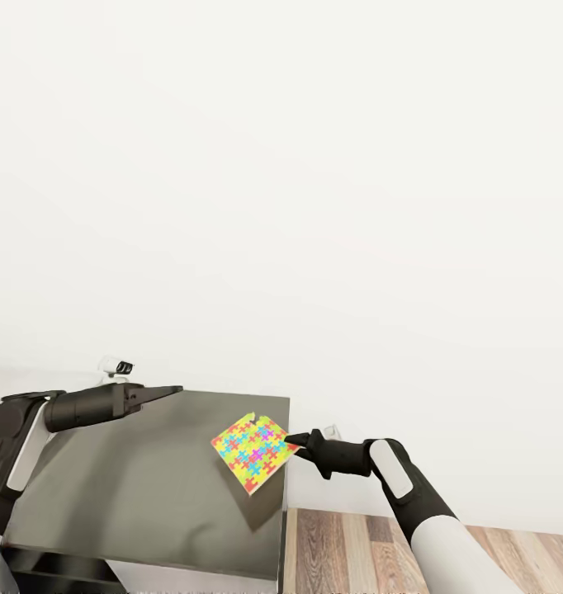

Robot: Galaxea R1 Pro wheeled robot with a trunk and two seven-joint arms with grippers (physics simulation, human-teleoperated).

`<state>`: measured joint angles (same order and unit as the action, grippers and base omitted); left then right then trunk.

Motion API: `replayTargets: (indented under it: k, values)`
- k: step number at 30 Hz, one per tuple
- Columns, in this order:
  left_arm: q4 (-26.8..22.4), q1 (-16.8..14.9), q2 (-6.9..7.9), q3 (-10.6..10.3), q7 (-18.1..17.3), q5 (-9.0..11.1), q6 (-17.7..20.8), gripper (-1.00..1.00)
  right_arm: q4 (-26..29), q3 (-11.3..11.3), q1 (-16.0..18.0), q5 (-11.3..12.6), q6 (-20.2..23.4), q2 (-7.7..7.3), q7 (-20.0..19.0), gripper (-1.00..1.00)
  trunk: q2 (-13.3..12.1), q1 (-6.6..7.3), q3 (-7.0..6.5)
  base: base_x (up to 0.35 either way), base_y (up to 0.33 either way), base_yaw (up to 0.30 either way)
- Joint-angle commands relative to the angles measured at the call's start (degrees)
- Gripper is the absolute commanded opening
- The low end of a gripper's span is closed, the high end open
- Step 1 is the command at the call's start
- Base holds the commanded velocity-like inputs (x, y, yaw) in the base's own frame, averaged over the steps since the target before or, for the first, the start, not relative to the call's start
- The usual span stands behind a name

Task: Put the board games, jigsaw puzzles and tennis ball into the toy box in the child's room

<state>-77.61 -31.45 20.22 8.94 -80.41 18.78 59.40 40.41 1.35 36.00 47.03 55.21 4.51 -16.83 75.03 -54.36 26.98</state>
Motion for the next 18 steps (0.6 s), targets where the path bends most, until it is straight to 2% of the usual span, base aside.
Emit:
replayTargets:
  k: [1, 7, 13, 18]
  values:
    - [0.00, -0.03, 0.25, 0.00, -0.10, 0.11, 0.60, 1.00, 0.06, 0.17, 0.00, -0.51, 0.20, -0.12, -0.46, -1.00, -0.38, 0.24, -0.12, -0.196, 0.000, 0.000]
    - [0.06, 0.05, 2.79, 0.12, -0.13, 0.20, 0.60, 1.00, 2.12, 0.37, -0.21, -0.17, -0.02, -0.46, -2.01, -1.00, -2.78, 1.56, -1.20, -0.128, 0.000, 0.000]
    - [0.05, 0.07, 3.11, 0.06, -0.40, 0.21, 0.60, 1.00, 2.53, 0.08, -0.23, -0.36, -0.41, 0.01, -2.23, -1.00, -5.19, 2.88, -2.28, -0.008, 0.000, 0.000]
    - [0.04, 0.07, 3.08, 0.05, -0.53, 0.21, 0.60, 1.00, 2.56, 0.46, -0.23, -0.44, -0.51, -0.26, -2.24, -1.00, -7.20, 3.97, -3.17, 0.000, 0.000, 0.000]
